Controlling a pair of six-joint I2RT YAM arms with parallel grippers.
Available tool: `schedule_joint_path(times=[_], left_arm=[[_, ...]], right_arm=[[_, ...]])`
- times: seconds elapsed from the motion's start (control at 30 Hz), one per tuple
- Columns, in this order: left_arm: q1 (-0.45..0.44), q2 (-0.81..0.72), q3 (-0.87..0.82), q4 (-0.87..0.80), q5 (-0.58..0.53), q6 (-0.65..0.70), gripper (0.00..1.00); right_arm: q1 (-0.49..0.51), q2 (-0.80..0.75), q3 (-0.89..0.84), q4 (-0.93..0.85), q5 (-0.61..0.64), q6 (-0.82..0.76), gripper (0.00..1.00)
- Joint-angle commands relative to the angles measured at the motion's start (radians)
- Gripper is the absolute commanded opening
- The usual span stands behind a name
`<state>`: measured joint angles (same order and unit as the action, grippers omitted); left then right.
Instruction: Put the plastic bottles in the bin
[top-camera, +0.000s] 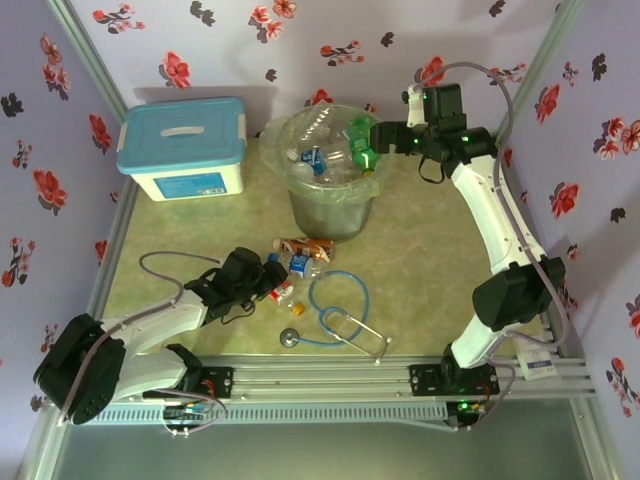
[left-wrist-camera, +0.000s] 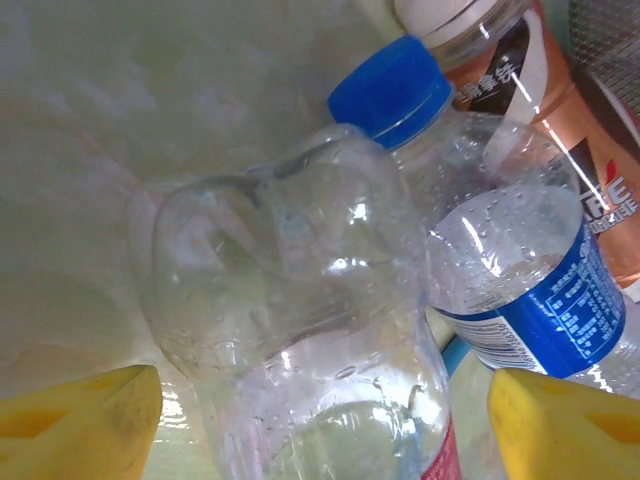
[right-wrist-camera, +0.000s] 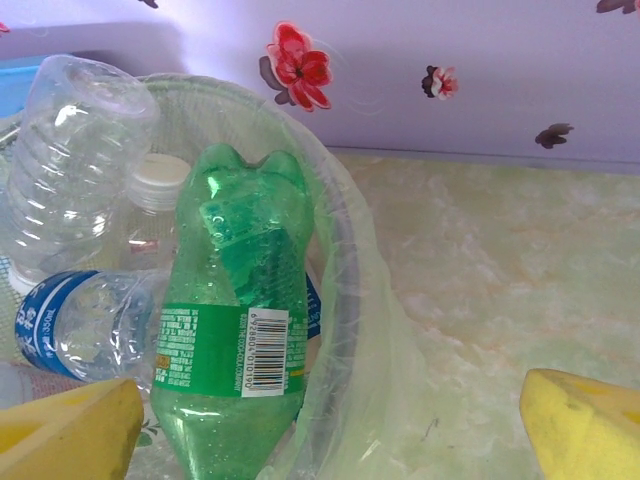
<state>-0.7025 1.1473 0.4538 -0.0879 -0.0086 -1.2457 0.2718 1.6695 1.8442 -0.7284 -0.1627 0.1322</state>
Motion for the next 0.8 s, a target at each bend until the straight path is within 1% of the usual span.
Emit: schedule_joint_path(times=[0.0, 0.1, 0.27, 0.43, 0.57, 0.7, 0.77], left_arm=[[-0.006, -0.021, 0.036, -0.047, -0.06, 0.033, 0.81], [-0.005, -0.032, 0.025, -0.026, -0.075, 0.031, 0.79], [-0.005, 0.014, 0.035, -0.026, -0.06, 0.019, 0.9], [-0.004, 0.076, 0.035, 0.046, -0.045, 0.015, 0.91], [-0.004, 0.1, 0.047, 0.053, -0.032, 0.021, 0.82], [-0.002, 0.035, 0.054, -0.009, -0.065, 0.035, 0.68], [0.004, -0.001, 0.048, -0.011, -0.07, 0.04, 0.64]], right_arm=[[-0.005, -0.046, -0.016, 0.021, -0.04, 0.007, 0.97], [-0.011, -0.05, -0.016, 0.02, -0.045, 0.008, 0.95], [-0.021, -0.061, -0.019, 0.018, -0.053, 0.017, 0.95], [-0.025, -0.083, -0.038, 0.026, -0.05, 0.017, 0.95], [-0.031, -0.093, -0.042, 0.026, -0.05, 0.015, 0.95], [-0.044, -0.102, -0.049, 0.027, -0.047, 0.014, 0.95], [-0.05, -0.103, -0.052, 0.031, -0.048, 0.017, 0.95]])
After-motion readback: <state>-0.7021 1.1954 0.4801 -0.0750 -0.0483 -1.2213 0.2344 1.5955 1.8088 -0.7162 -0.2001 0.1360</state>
